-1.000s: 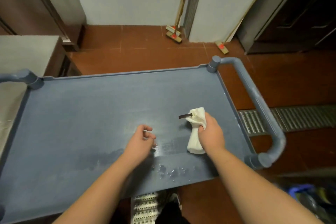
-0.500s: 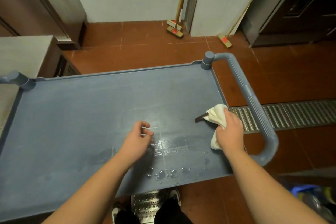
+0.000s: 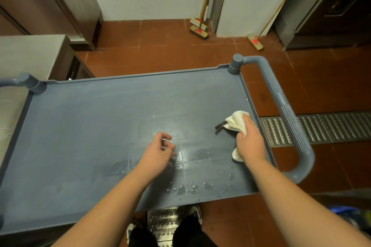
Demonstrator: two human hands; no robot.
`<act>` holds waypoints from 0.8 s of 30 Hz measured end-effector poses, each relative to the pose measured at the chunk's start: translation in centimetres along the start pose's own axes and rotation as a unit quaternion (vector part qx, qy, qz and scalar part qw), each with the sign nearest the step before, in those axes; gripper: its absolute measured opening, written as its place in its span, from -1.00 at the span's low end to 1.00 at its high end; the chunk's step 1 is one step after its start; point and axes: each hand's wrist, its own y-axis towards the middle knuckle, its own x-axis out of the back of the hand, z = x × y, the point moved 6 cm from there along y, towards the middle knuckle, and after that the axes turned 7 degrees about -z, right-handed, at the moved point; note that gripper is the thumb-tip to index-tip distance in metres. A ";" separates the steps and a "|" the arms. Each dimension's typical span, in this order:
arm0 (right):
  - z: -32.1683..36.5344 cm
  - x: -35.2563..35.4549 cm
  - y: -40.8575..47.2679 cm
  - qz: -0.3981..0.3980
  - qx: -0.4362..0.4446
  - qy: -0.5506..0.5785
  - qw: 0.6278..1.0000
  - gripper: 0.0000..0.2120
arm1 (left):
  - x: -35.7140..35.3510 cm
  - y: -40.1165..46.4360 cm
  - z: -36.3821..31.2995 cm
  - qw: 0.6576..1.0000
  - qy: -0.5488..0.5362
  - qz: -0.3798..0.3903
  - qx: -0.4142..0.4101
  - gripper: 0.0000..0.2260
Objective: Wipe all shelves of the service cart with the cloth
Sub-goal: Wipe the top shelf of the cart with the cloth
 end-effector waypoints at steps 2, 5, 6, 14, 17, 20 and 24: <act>0.7 -1.0 -0.6 0.004 0.021 -0.013 1.000 -0.36 | 0.4 -0.1 0.2 1.000 -0.009 -0.002 0.007 -0.74; 1.4 -2.4 -1.4 0.008 0.019 -0.012 1.000 -0.34 | 1.6 -0.1 0.7 1.000 -0.022 -0.007 0.007 -0.73; 1.8 -3.0 -1.8 0.011 0.022 -0.013 1.000 -0.34 | 2.2 -0.1 0.9 0.999 -0.030 -0.011 0.006 -0.72; 8.5 -11.8 -8.8 0.049 0.054 0.015 0.997 -0.32 | 11.8 -0.2 3.9 0.999 -0.048 -0.024 -0.001 -0.70; 12.0 -16.1 -12.7 0.065 0.055 0.024 0.996 -0.31 | 18.3 -0.4 6.1 0.999 -0.036 -0.040 -0.001 -0.70; 16.4 -20.7 -17.4 0.087 0.070 0.038 0.993 -0.31 | 25.3 -0.5 8.5 0.998 -0.021 -0.058 0.001 -0.68; 22.3 -27.1 -23.8 0.118 0.083 0.061 0.988 -0.32 | 34.4 -1.5 12.0 0.995 -0.025 -0.094 0.012 -0.66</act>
